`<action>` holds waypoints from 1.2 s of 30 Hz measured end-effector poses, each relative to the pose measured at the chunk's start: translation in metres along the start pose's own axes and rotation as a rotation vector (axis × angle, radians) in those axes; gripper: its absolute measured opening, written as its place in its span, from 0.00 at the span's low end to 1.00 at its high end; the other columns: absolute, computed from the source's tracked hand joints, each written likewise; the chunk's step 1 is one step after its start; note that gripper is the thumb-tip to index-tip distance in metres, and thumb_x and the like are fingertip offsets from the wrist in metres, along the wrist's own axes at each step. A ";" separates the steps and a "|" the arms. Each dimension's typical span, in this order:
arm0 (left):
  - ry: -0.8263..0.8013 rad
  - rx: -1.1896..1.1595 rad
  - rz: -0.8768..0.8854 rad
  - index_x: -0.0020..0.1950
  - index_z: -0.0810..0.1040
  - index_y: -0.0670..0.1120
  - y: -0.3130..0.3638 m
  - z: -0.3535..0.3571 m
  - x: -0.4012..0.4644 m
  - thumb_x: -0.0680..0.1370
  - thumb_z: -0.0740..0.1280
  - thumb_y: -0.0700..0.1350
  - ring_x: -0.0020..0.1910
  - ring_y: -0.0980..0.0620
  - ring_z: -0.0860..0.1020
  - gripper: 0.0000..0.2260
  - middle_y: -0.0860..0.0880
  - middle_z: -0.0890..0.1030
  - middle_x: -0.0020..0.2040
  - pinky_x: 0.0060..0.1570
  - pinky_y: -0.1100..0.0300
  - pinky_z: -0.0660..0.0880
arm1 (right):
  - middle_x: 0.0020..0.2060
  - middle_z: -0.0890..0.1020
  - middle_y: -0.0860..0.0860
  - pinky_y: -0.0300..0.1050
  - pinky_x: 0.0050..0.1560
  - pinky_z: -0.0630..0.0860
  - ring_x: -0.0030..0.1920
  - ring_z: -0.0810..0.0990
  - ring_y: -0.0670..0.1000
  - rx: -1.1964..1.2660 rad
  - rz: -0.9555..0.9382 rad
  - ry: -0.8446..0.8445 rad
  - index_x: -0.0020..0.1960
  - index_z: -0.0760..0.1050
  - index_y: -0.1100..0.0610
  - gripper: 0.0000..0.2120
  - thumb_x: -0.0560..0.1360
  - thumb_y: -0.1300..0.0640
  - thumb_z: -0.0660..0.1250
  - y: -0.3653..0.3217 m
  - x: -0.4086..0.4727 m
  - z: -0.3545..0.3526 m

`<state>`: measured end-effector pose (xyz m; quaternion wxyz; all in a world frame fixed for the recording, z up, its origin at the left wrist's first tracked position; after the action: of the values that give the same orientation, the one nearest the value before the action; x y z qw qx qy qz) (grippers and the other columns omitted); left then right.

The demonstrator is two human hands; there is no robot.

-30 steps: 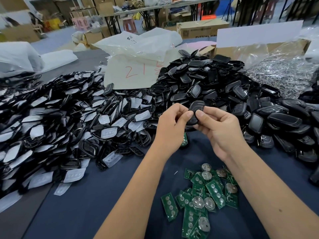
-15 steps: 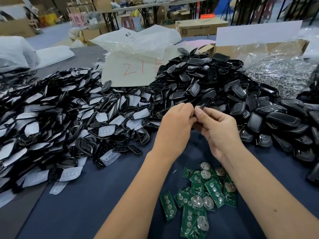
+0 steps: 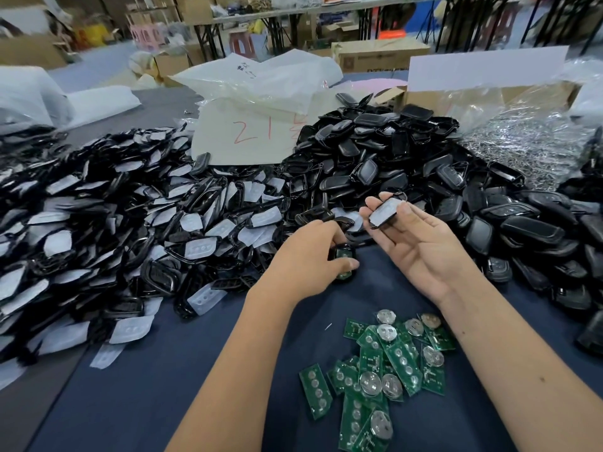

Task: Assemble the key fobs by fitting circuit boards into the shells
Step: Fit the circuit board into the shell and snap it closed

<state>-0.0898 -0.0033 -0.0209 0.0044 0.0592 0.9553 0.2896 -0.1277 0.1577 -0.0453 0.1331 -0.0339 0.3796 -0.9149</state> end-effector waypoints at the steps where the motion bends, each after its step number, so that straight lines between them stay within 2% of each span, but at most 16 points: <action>1: 0.003 -0.038 -0.003 0.54 0.74 0.54 0.000 0.000 0.001 0.76 0.75 0.54 0.47 0.54 0.76 0.13 0.56 0.76 0.49 0.47 0.55 0.73 | 0.61 0.85 0.61 0.51 0.59 0.83 0.64 0.83 0.61 0.008 0.006 -0.007 0.61 0.81 0.63 0.14 0.79 0.59 0.66 0.000 0.000 0.000; 4: 0.117 -0.245 -0.023 0.52 0.70 0.53 -0.001 -0.008 0.001 0.79 0.73 0.49 0.40 0.48 0.78 0.11 0.50 0.80 0.45 0.39 0.53 0.76 | 0.60 0.85 0.58 0.51 0.61 0.82 0.62 0.84 0.57 -0.005 0.011 -0.021 0.58 0.84 0.60 0.12 0.78 0.59 0.67 0.001 -0.001 0.002; 7: 0.222 -0.661 -0.125 0.52 0.71 0.51 -0.008 -0.009 -0.001 0.82 0.69 0.42 0.30 0.48 0.81 0.07 0.44 0.81 0.44 0.28 0.58 0.76 | 0.51 0.87 0.54 0.45 0.56 0.83 0.53 0.86 0.50 -0.072 0.000 -0.007 0.58 0.84 0.59 0.12 0.76 0.59 0.68 0.001 -0.002 0.004; 10: 0.252 -0.974 -0.238 0.55 0.75 0.50 -0.013 0.000 -0.003 0.84 0.67 0.39 0.29 0.51 0.81 0.05 0.44 0.81 0.42 0.31 0.62 0.77 | 0.49 0.87 0.55 0.42 0.52 0.83 0.51 0.86 0.50 -0.179 -0.015 -0.037 0.60 0.81 0.62 0.15 0.75 0.60 0.68 0.002 -0.005 0.011; 13: 0.259 -1.134 -0.318 0.60 0.77 0.48 -0.018 0.006 -0.001 0.83 0.64 0.33 0.33 0.54 0.84 0.12 0.40 0.80 0.55 0.38 0.61 0.81 | 0.50 0.87 0.56 0.43 0.53 0.83 0.52 0.86 0.52 -0.255 -0.021 -0.059 0.60 0.81 0.64 0.16 0.74 0.61 0.70 0.004 -0.007 0.016; 15: 0.276 -1.143 -0.336 0.60 0.78 0.48 -0.020 0.006 -0.001 0.82 0.64 0.31 0.35 0.53 0.85 0.14 0.39 0.80 0.58 0.40 0.60 0.82 | 0.50 0.88 0.56 0.43 0.54 0.83 0.53 0.87 0.52 -0.273 -0.021 -0.061 0.59 0.82 0.64 0.15 0.74 0.61 0.70 0.004 -0.007 0.016; 22: 0.288 -1.166 -0.316 0.57 0.81 0.49 -0.023 0.005 0.000 0.80 0.68 0.31 0.40 0.51 0.87 0.14 0.39 0.84 0.53 0.40 0.58 0.83 | 0.54 0.87 0.60 0.43 0.54 0.83 0.54 0.86 0.53 -0.294 -0.015 -0.038 0.60 0.82 0.66 0.18 0.72 0.60 0.72 0.006 -0.006 0.014; 28: 0.311 -1.131 -0.273 0.53 0.82 0.44 -0.019 0.004 0.001 0.80 0.69 0.32 0.41 0.49 0.87 0.08 0.44 0.86 0.48 0.40 0.58 0.83 | 0.54 0.87 0.60 0.44 0.54 0.83 0.55 0.86 0.54 -0.306 -0.026 -0.008 0.58 0.83 0.65 0.17 0.71 0.59 0.72 0.005 -0.005 0.010; 32: 0.355 -0.971 -0.183 0.48 0.83 0.46 -0.014 -0.003 -0.001 0.79 0.72 0.34 0.48 0.48 0.87 0.07 0.46 0.87 0.48 0.41 0.56 0.84 | 0.55 0.86 0.62 0.44 0.53 0.83 0.56 0.86 0.57 -0.350 -0.050 0.031 0.58 0.83 0.65 0.19 0.70 0.58 0.74 0.004 -0.006 0.006; 36: 0.412 -0.723 -0.051 0.46 0.85 0.49 -0.002 -0.011 -0.004 0.77 0.75 0.36 0.47 0.53 0.85 0.08 0.52 0.86 0.42 0.39 0.54 0.85 | 0.51 0.88 0.60 0.43 0.49 0.84 0.52 0.87 0.55 -0.352 -0.072 0.074 0.54 0.85 0.63 0.16 0.68 0.57 0.76 0.004 -0.006 0.004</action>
<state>-0.0867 -0.0114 -0.0127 -0.1593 -0.0291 0.7741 0.6120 -0.1202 0.1542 -0.0454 0.0780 -0.0363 0.5371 -0.8391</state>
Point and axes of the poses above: each hand's wrist, its own x-axis towards the middle knuckle, its own z-axis out of the palm, y = z × x, the point moved 9 cm from there along x, towards the middle knuckle
